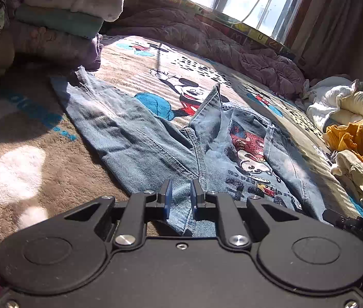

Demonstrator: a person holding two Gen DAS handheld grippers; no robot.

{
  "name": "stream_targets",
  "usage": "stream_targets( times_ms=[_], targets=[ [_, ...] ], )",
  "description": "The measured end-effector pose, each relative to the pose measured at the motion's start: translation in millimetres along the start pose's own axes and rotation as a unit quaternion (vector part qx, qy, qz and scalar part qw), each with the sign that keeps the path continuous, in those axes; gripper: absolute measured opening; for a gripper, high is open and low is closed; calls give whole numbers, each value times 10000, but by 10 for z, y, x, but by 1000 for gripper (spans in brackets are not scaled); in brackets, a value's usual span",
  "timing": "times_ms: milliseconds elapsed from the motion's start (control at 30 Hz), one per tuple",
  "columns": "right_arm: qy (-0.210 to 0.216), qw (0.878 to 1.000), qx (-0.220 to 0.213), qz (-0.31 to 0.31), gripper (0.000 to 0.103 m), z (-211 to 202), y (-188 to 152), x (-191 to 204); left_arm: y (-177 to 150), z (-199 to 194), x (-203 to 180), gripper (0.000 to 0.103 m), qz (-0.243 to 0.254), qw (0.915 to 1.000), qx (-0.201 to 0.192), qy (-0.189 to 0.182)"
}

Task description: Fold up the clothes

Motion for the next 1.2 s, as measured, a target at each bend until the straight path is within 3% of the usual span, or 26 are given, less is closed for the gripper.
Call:
stream_targets(
  times_ms=[67,133,167,233,267,333,367,467,567,633,700,733,933,1200],
  targets=[
    [-23,10000,-28,-38,76,-4,-6,9,-10,41,-138,16,286,9995,-16,-106],
    [-41,9999,-88,-59,75,-22,-2,15,-218,251,-68,33,134,9983,567,44],
    [-58,9999,-143,-51,75,-40,10,12,-304,328,-33,34,30,9965,825,142],
    [-90,9996,-252,-33,73,-76,36,4,-223,270,-127,31,32,9978,657,110],
    [-95,9995,-295,-24,72,-94,57,1,-139,244,-252,31,115,9985,529,-97],
    [-106,9994,-315,-32,71,-108,73,0,11,205,-520,40,420,9979,176,-455],
    [-105,9994,-315,-35,70,-112,76,-1,35,231,-601,49,458,9972,122,-580],
    [-56,9998,-208,-26,70,-79,44,-7,-87,418,-663,62,158,9950,256,-956],
    [-47,9999,-83,134,69,-21,22,-57,-346,631,-630,64,325,9952,670,-642],
    [38,9996,25,283,69,-3,43,-79,-381,659,-734,74,817,9929,684,-526],
    [57,9987,80,507,67,14,73,-129,-402,674,-758,94,929,9917,718,-518],
    [60,9981,106,597,67,23,92,-148,-413,682,-771,98,986,9911,735,-515],
    [-68,9990,21,444,68,253,503,-173,-475,728,-843,101,1322,9865,836,-492],
    [-313,9943,260,987,68,1077,1088,-524,-542,786,-923,102,1693,9799,942,-468]
  ],
)
Point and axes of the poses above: each gripper's, at about its wrist camera, not at the fingertips, and z roughly the way its jaws point, x to its left, y to its top, the point moved 8 cm from there along z, roughly the way its jaws point, and after that the axes turned 5 degrees about -y, right-handed, at the moved point
